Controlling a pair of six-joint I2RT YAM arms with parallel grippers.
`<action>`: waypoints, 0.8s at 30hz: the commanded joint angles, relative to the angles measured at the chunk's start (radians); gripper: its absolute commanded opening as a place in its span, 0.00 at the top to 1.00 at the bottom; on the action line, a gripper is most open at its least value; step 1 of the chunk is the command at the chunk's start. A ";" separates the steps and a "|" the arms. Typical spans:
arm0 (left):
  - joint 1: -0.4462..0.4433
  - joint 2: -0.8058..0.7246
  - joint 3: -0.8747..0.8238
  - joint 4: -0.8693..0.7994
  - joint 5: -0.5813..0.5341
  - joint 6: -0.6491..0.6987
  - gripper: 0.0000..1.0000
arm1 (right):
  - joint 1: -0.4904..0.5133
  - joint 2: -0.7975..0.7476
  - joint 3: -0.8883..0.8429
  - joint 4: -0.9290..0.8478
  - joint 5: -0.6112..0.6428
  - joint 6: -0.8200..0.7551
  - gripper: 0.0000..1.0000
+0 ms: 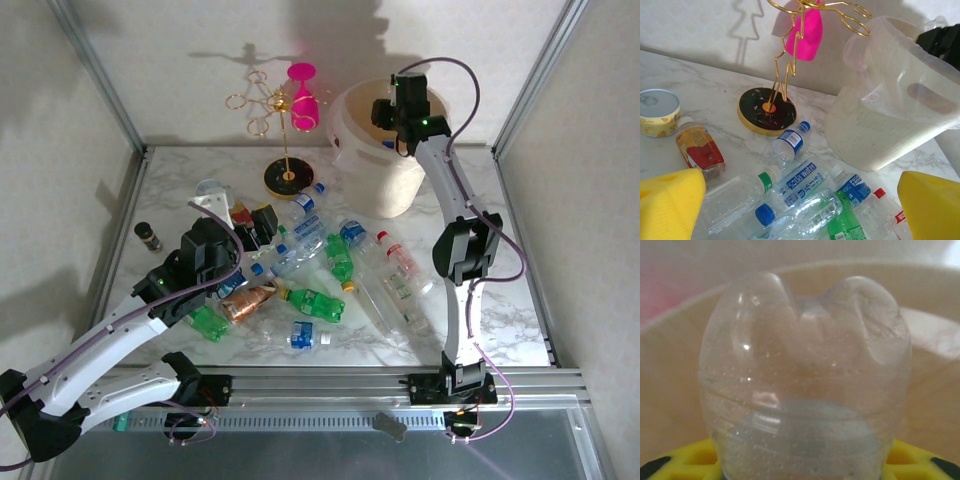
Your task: Put the plastic bottles in the bin
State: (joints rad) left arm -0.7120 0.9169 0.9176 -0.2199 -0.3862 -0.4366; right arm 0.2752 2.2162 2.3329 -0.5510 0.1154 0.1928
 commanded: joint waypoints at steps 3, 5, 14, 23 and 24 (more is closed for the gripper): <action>-0.007 -0.007 -0.003 0.011 0.015 0.014 0.01 | -0.007 0.024 0.040 -0.023 0.009 -0.024 0.43; -0.007 -0.006 -0.003 0.010 0.014 0.013 0.01 | -0.005 0.027 0.037 -0.023 -0.001 -0.025 0.39; -0.007 0.007 0.006 0.004 0.013 0.003 0.00 | -0.008 -0.012 0.040 -0.022 0.026 -0.033 0.25; -0.006 0.028 0.055 -0.087 -0.029 -0.117 0.00 | 0.025 -0.216 -0.028 0.015 0.127 0.013 0.27; -0.004 0.028 0.059 -0.116 -0.038 -0.154 0.00 | 0.035 -0.255 -0.055 0.025 0.143 0.044 0.26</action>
State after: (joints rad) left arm -0.7120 0.9447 0.9306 -0.2581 -0.3908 -0.4988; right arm 0.2810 2.1345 2.3043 -0.5800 0.1875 0.1867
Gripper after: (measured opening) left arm 0.994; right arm 0.736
